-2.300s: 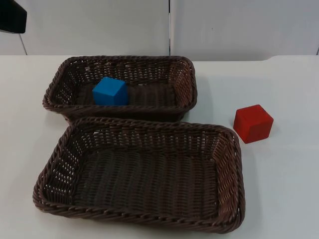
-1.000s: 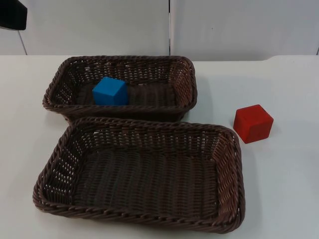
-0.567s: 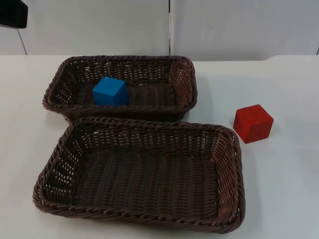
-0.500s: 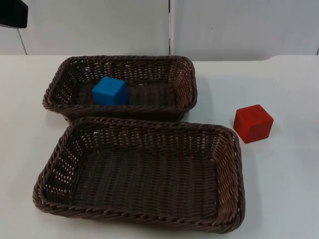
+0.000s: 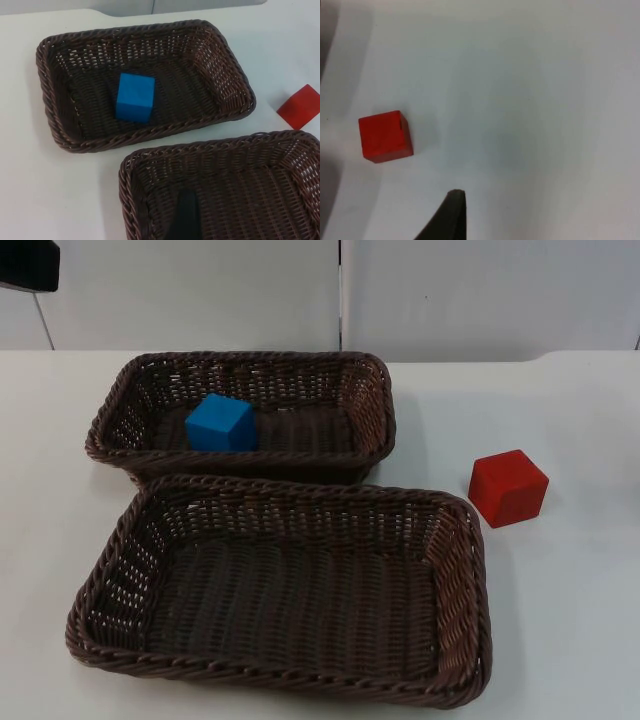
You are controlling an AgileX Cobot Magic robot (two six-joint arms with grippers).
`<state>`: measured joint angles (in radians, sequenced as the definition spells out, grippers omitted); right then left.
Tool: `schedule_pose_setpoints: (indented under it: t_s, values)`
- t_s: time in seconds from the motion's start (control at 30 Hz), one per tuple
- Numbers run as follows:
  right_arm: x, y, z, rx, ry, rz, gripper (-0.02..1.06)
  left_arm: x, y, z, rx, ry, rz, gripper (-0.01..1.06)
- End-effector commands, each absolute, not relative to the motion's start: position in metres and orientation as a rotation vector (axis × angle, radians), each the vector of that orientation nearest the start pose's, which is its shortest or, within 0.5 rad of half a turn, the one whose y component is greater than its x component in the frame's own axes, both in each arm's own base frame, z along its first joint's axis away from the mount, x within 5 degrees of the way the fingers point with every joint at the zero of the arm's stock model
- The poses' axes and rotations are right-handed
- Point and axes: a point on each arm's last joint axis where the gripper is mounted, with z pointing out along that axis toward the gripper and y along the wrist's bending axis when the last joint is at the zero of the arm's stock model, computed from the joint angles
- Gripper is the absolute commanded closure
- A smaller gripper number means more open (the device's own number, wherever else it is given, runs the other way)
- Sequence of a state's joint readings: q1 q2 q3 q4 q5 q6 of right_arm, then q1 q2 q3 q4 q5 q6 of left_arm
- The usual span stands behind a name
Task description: Pick up one cube with the left hand and place it into the upper basket. Pick up one cube with the right hand and place it into the lower basket.
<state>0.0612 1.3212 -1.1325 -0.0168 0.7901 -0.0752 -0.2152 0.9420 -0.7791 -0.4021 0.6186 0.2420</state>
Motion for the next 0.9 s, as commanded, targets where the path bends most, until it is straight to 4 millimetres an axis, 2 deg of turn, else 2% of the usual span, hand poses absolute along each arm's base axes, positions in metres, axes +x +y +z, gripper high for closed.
schedule_pose_setpoints:
  t_s: [0.0,0.1,0.17,0.27,0.3,0.47,0.5,0.63,0.7,0.87]
  values:
    - [0.283,0.02,0.329,-0.217,2.458,-0.026,-0.01,0.177,-0.062,0.324,0.251,2.216,-0.452,0.36]
    - [0.297,0.035,0.316,-0.349,2.484,-0.03,-0.01,0.177,-0.062,0.324,0.251,2.216,-0.452,0.36]
    - [0.301,0.039,0.313,-0.369,2.487,-0.027,-0.01,0.177,-0.062,0.324,0.25,2.214,-0.452,0.36]
    - [0.313,0.058,0.301,-0.444,2.517,-0.005,-0.01,0.177,-0.062,0.324,0.248,2.214,-0.454,0.36]
    - [0.313,0.058,0.301,-0.444,2.517,-0.005,-0.01,0.177,-0.062,0.324,0.248,2.214,-0.454,0.36]
    - [0.324,0.091,0.275,-0.566,2.542,0.026,-0.01,0.177,-0.062,0.324,0.248,2.214,-0.454,0.36]
    - [0.324,0.091,0.275,-0.566,2.542,0.026,-0.01,0.177,-0.062,0.324,0.248,2.214,-0.454,0.36]
    - [0.329,0.114,0.247,-0.666,2.598,0.038,-0.01,0.177,-0.062,0.324,0.248,2.214,-0.454,0.36]
    - [0.33,0.116,0.244,-0.673,2.605,0.038,-0.01,0.177,-0.062,0.324,0.248,2.214,-0.454,0.36]
    - [0.336,0.123,0.222,-0.678,2.648,0.057,-0.01,0.177,-0.062,0.324,0.248,2.214,-0.454,0.36]
